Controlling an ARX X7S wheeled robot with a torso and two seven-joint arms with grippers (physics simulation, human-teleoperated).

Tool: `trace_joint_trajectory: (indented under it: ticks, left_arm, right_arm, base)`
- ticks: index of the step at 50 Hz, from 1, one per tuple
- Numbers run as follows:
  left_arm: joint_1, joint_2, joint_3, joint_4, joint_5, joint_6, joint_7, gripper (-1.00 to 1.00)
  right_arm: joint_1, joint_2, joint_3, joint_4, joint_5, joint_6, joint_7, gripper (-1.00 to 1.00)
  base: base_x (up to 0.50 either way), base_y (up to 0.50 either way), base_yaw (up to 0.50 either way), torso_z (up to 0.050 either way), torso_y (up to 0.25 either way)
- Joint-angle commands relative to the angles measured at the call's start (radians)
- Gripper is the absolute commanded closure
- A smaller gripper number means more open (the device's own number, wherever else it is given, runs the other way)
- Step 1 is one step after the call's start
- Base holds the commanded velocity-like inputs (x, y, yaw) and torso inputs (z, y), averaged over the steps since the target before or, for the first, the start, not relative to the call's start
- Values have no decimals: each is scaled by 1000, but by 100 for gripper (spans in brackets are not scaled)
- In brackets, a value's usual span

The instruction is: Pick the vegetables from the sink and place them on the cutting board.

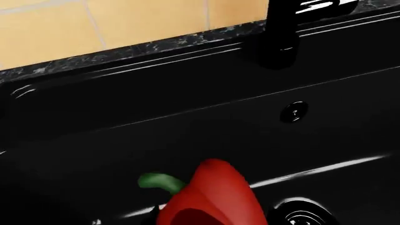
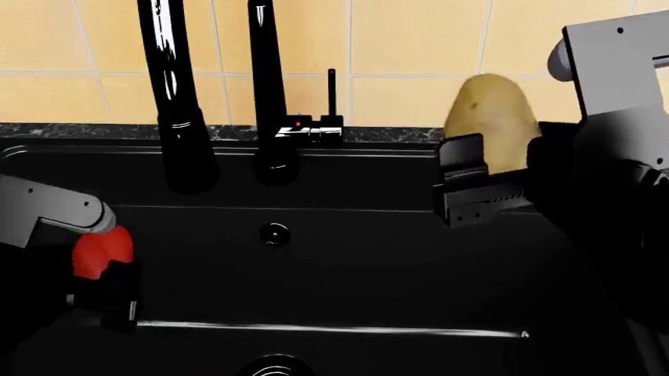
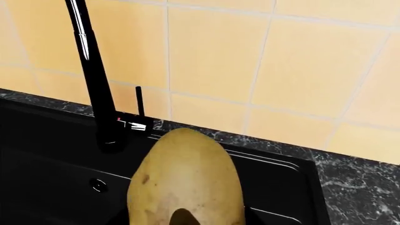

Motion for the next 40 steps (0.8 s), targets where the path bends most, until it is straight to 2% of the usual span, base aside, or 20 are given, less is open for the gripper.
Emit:
trace_joint_trajectory:
  ticks: [1,9,16,21,32,38,40]
  left_arm:
    - [-124,-18,-114,141,-59,-177,-17,100]
    - [-176,-59,-168,192,-98,-247,-14,100]
    - [-161,-64,-190,228,-133,-272,-49,100]
    - [-117,-91,-224,245,-190,-271,-84,100]
    - [-142,-123,-218,235,-331,-268,-205,100]
    - [-127,-182,-259,246,-425,-275,-245,100]
    - [-143,-153,-226,229,-421,-257,-272,100]
  right_arm:
    - [-34,-1,48,-44,-32,-82,-41,100]
    - [-78,29,73,-74,-52,-141,-68,100]
    - [-73,20,72,-49,-1,-72,1,100]
    - [-80,24,78,-56,1,-83,-3,100]
    - [-93,29,84,-68,12,-92,-2,100]
    - [-99,33,93,-76,16,-98,7,100]
    - [-100,34,94,-82,10,-108,3,100]
  base:
    - [0,0,0,0,0]
    - [0,0,0,0,0]
    - [-25,0,0,0,0]
    - [-462,0,0,0,0]
    - [-500,0,0,0,0]
    - [-500,0,0,0,0]
    - [-461,0,0,0,0]
